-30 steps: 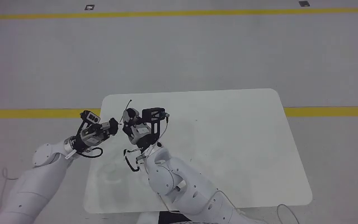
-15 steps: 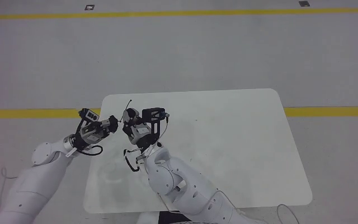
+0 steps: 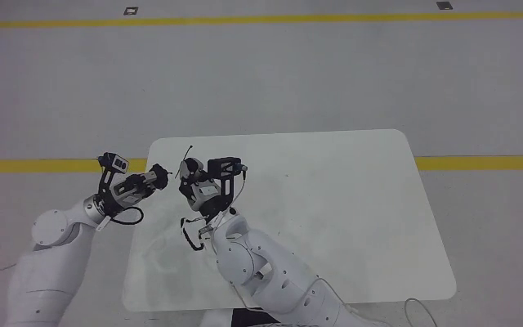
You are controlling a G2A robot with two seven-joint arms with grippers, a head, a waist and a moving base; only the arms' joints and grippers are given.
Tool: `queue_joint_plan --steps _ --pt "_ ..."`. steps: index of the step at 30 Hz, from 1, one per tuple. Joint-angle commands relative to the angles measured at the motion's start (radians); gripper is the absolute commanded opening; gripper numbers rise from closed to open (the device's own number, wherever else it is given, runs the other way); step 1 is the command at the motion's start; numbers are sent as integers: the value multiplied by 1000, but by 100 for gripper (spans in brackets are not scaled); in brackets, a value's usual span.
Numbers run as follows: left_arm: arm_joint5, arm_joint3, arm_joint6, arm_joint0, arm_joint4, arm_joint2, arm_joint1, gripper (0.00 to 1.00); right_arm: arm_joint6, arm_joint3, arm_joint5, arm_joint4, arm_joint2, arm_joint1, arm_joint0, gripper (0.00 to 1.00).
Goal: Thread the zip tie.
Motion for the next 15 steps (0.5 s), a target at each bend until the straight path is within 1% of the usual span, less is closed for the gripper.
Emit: queue_joint_plan --steps 1,3,9,11,13,15 --pt "0 -1 -21 7 12 -29 -27 0 0 0 0 0 0 0 0 0" --pt "0 0 -43 8 22 -56 -51 0 0 0 0 0 0 0 0 0" --pt "0 0 -43 8 22 -56 -51 0 0 0 -1 0 1 0 -1 0" --pt "0 0 -43 8 22 -56 -51 0 -10 5 0 -16 3 0 -6 0" --pt "0 0 -43 8 22 -56 -51 0 -34 18 21 -38 -6 -4 -4 0" --pt "0 0 -43 8 22 -56 -51 0 -63 36 53 -43 -17 -9 6 0"
